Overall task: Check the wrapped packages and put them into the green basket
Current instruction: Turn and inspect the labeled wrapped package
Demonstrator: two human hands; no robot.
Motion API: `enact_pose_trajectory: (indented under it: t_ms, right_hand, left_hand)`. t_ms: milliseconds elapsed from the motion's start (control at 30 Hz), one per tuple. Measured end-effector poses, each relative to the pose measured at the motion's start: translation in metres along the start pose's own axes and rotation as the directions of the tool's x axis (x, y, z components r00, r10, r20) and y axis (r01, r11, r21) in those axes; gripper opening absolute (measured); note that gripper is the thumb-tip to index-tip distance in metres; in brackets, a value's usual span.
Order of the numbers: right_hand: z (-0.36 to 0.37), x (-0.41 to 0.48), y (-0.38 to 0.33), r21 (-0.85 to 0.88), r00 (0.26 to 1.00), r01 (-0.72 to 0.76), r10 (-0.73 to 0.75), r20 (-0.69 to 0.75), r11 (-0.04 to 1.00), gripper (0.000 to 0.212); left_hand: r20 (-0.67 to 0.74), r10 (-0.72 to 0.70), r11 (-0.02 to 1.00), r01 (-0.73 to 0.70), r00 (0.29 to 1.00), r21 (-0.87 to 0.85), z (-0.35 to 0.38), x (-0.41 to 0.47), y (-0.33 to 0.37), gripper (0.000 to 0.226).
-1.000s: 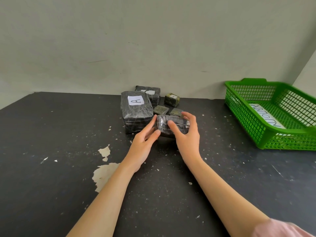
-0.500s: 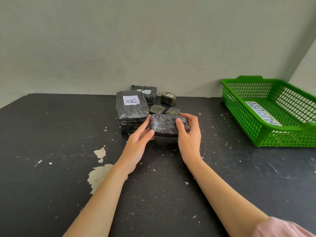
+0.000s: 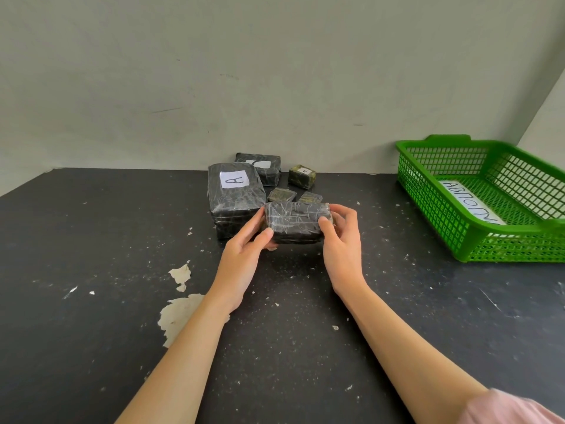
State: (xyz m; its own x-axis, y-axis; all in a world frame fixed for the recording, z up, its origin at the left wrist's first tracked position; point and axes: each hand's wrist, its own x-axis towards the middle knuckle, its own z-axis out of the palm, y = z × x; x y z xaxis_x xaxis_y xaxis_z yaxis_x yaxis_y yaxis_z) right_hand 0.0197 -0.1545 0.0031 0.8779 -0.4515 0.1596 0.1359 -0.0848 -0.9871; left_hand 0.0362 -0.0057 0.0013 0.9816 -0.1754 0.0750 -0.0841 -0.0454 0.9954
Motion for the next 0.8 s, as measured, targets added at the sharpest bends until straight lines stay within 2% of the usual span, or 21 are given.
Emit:
enact_pose_trajectory:
  t_ms: [200,333,800]
  right_hand:
    - [0.0049,-0.0062,0.0035,-0.077,0.995,0.097,-0.095,0.036,0.992,0.071]
    - [0.0086,-0.0057,0.0039,-0.103,0.994,0.103,-0.099,0.036,0.989,0.079]
    - [0.005,-0.0022,0.0057,-0.091,0.993,0.088,-0.081,0.082,0.992,0.052]
  left_hand:
    - [0.03,0.076,0.997,-0.076,0.997,0.019,-0.0026,-0.005,0.0011,0.047]
    - [0.048,0.119,0.992,-0.12,0.992,0.027,-0.0019,-0.007,0.0033,0.048]
    - [-0.007,0.078,0.997,-0.078,0.997,-0.009,-0.0027,-0.0051,0.0022,0.048]
